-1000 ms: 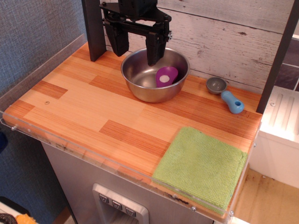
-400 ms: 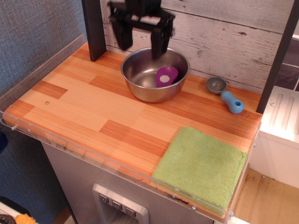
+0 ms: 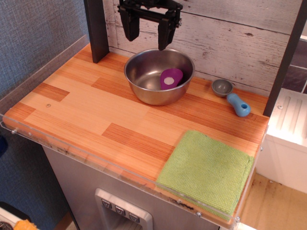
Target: Move the purple shape toward the left edge of table.
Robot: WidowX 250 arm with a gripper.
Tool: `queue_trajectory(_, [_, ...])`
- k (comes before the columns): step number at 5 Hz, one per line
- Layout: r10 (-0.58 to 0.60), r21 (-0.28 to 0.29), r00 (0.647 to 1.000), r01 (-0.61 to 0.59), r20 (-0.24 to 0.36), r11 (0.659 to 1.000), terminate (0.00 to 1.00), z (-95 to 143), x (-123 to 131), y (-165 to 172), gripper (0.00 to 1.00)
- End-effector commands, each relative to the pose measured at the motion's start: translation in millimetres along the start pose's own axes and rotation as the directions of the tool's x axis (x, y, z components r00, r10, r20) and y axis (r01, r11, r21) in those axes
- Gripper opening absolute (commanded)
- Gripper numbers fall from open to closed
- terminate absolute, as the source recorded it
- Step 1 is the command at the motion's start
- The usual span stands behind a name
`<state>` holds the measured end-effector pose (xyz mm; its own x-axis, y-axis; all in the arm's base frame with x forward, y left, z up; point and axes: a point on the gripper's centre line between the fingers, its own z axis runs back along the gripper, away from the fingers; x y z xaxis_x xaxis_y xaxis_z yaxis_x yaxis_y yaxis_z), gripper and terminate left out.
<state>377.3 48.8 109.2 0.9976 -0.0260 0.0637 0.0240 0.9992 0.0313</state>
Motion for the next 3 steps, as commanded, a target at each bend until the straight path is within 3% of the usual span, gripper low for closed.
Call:
queue_trajectory(1, [0.009,0.003,1.0,-0.009,-0.018,1.0,0.0,-18.2,-2.2,1.2,1.0])
queue_trajectory(3, [0.015,0.006,0.999,-0.014,-0.052,1.0,0.0,-43.5,7.2,-8.4,1.0])
